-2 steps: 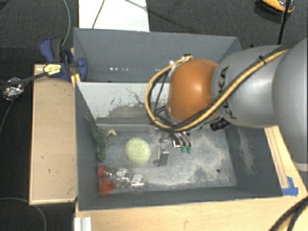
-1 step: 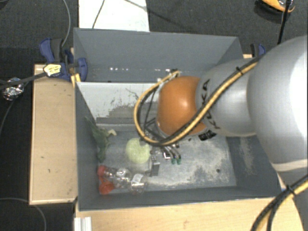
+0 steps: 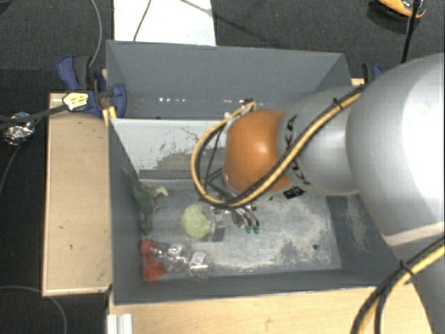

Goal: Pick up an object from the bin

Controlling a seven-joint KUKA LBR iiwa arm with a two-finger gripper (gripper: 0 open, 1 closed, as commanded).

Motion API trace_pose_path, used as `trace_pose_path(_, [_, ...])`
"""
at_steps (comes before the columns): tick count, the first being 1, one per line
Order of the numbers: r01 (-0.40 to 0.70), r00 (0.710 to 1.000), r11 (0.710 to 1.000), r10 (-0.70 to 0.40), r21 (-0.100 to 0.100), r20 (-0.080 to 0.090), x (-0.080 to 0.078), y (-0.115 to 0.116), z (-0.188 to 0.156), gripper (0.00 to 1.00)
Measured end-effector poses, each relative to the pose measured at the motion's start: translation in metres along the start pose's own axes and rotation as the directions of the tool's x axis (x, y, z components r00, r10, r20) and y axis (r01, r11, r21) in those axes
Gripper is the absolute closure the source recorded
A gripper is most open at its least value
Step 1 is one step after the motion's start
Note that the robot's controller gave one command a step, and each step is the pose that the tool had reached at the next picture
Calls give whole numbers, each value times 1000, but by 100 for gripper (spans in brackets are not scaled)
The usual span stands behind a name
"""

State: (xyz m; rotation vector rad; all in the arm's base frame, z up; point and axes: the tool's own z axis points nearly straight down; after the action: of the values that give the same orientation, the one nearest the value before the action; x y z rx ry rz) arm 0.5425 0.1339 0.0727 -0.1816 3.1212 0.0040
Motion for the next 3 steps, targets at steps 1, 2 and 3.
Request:
trace_pose_path(1, [-1,1000,1000,1,0,0,0,0,0,100])
trace_pose_path(2, [0,1000,1000,0,0,0,0,0,0,100])
trace_pose_path(3, [103,995,995,-103,-1,1,-17,-12,-5,100])
